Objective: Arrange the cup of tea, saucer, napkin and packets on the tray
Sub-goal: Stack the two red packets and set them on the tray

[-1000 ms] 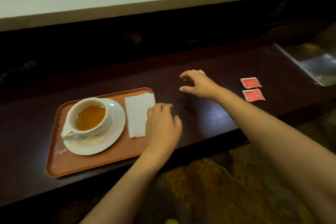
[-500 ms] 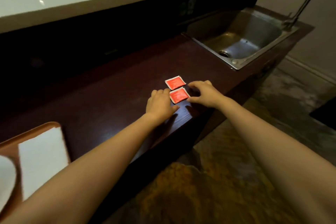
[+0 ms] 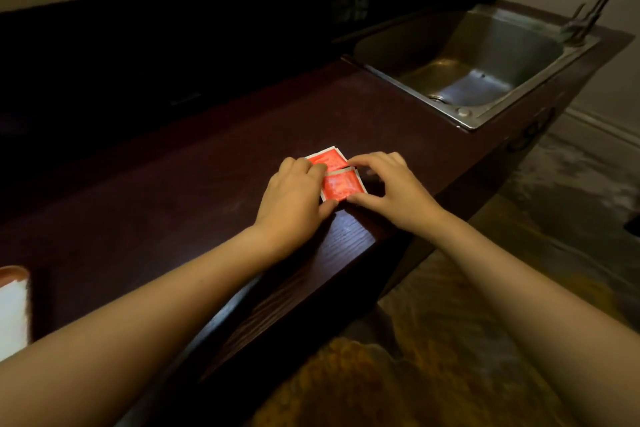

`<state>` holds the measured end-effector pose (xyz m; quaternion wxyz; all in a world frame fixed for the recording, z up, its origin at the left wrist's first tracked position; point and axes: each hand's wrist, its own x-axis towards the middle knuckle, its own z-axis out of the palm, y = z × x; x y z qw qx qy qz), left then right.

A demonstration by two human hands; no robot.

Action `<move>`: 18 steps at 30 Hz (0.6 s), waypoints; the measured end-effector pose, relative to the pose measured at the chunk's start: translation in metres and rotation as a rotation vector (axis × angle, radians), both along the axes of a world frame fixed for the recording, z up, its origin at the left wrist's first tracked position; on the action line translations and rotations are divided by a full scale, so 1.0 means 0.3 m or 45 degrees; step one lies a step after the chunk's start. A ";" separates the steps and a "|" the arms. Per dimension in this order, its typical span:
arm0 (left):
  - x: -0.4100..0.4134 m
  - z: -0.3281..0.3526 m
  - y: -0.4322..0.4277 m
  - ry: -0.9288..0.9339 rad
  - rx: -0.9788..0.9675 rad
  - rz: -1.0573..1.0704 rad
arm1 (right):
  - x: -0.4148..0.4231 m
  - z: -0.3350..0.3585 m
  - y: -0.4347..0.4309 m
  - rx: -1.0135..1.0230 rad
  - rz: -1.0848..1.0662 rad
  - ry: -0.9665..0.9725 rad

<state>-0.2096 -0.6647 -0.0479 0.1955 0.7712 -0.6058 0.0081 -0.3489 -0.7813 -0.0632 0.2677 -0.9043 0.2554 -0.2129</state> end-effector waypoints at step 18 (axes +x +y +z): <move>0.137 -0.028 -0.121 -0.089 0.090 -0.026 | 0.133 0.017 -0.181 -0.097 0.111 0.237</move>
